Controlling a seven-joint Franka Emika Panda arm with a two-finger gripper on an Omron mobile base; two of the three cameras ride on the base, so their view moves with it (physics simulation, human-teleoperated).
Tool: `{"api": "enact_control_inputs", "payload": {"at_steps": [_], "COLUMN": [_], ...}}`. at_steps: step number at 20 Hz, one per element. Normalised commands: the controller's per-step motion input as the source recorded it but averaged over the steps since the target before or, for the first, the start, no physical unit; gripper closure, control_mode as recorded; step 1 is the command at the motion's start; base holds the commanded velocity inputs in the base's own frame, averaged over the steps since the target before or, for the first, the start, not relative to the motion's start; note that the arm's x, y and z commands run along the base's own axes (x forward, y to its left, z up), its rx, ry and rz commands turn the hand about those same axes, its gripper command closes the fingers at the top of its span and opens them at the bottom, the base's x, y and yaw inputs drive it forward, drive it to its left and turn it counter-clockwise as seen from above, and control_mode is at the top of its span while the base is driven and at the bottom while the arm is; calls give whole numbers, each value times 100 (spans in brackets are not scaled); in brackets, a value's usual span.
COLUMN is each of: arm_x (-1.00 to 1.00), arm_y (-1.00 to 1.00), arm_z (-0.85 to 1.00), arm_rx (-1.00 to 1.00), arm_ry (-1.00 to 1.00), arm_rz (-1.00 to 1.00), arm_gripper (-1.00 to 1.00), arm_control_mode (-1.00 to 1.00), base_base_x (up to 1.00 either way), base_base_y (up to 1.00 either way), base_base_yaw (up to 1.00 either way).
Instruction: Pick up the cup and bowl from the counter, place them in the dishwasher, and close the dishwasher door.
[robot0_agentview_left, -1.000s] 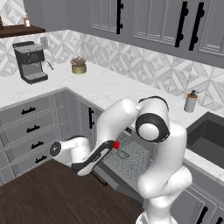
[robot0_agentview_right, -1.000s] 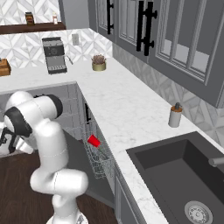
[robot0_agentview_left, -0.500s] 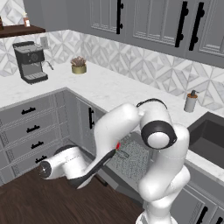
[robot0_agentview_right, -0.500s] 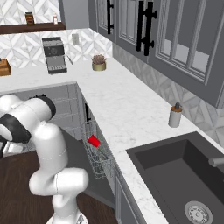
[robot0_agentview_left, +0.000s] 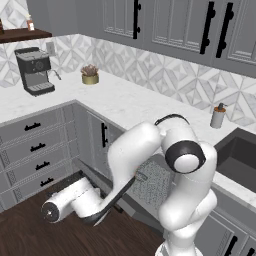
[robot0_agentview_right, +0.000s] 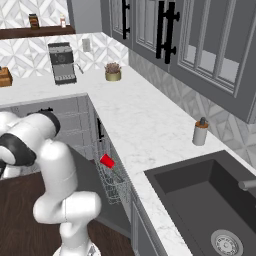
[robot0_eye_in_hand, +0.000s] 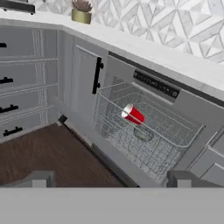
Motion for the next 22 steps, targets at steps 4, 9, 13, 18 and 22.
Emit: {"api": "enact_control_inputs", "payload": {"at_steps": [4, 9, 13, 18, 22], "arm_x": [-1, 31, 7, 34, 58], "arm_y": [91, 40, -14, -68, -46], "arm_z": [-85, -100, -100, -100, -100], "arm_rx": [-26, 1, 3, 4, 4], "arm_ry": [-26, 10, 33, 30, 0], "arm_rz": [-25, -54, -60, -54, -55], "arm_gripper": [-100, -100, -100, -100, -100], "arm_control_mode": [-100, -100, -100, -100, -100], "base_base_x": [0, 0, 0, 0, 0], "base_base_y": [0, 0, 0, 0, 0], "base_base_yaw": [0, 0, 0, 0, 0]}}
